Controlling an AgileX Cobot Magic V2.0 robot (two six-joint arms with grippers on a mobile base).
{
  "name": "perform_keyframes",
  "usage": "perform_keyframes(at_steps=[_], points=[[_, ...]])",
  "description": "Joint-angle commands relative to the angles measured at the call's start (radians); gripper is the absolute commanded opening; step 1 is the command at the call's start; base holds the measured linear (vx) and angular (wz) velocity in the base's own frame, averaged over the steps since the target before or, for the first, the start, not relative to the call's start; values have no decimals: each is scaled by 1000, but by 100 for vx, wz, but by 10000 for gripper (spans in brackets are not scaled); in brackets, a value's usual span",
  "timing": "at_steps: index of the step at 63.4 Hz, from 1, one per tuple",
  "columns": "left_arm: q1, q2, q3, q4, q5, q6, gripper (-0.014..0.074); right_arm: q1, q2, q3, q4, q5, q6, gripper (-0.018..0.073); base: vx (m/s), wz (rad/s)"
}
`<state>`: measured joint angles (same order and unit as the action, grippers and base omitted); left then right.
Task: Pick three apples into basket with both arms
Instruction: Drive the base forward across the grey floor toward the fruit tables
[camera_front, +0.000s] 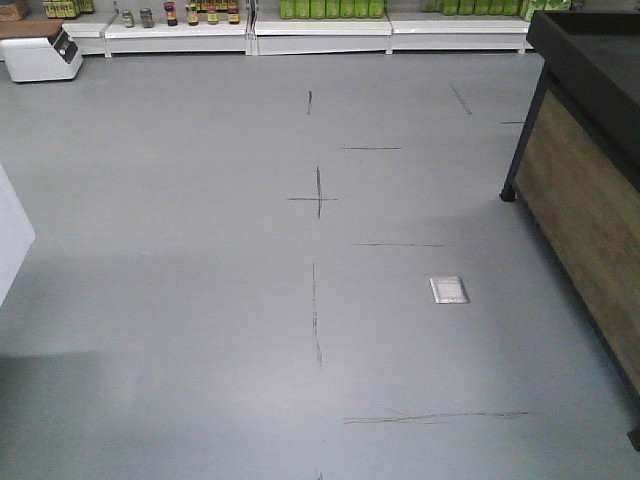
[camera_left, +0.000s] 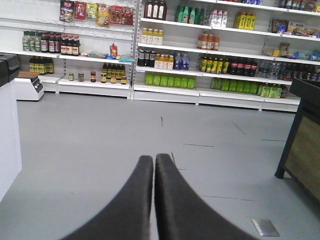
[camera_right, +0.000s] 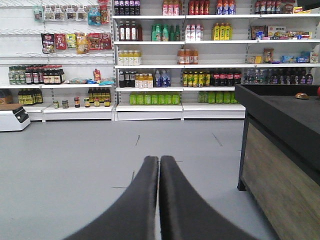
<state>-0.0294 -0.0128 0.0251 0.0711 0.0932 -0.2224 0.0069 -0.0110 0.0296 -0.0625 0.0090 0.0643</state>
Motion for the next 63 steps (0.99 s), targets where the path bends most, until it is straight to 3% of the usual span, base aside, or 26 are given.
perform_keyframes(at_steps=[1,63], points=[[-1,-14,22,-4,-78,-7,-6,-6,-10,13,-1,-75,1,-9,0,0],[-1,-14,22,-4,-78,-7,-6,-6,-10,13,-1,-75,1,-9,0,0]])
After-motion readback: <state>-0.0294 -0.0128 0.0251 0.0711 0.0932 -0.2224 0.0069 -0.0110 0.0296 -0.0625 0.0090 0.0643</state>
